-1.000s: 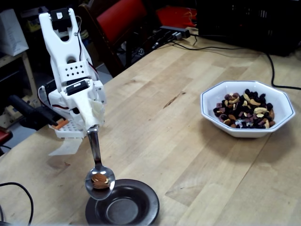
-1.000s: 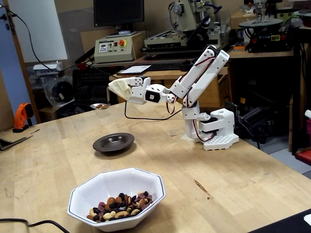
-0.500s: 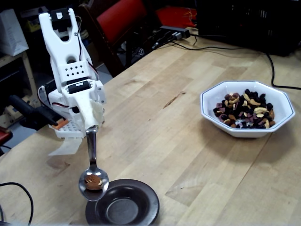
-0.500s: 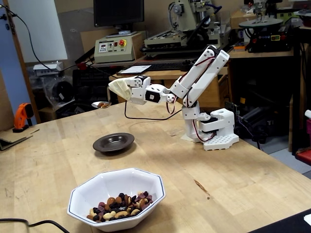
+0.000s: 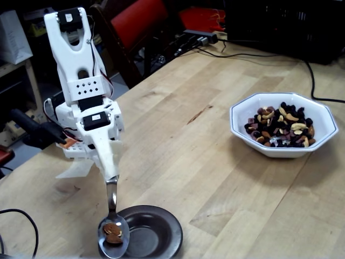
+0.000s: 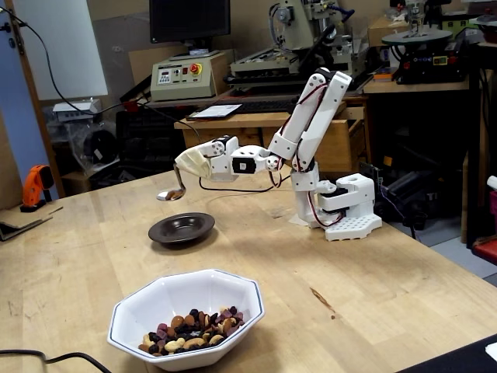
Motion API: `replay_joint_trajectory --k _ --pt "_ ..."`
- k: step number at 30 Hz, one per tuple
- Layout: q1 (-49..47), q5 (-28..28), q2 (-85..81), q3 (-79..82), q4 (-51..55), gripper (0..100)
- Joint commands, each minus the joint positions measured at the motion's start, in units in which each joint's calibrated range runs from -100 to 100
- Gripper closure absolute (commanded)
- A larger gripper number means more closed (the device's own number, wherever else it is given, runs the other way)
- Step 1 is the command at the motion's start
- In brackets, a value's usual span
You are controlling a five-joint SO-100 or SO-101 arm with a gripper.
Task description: Use spoon to transfer food from the white bowl to brown plate
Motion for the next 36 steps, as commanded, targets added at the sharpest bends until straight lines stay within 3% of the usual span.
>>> replay_joint_trajectory --k 1,20,36 --pt "-0.2 0.2 0.7 0.2 -0.8 96" --pt "-9.6 0.7 4.9 0.6 -0.8 96" --pt "-9.7 7.6 4.9 0.6 -0.8 96"
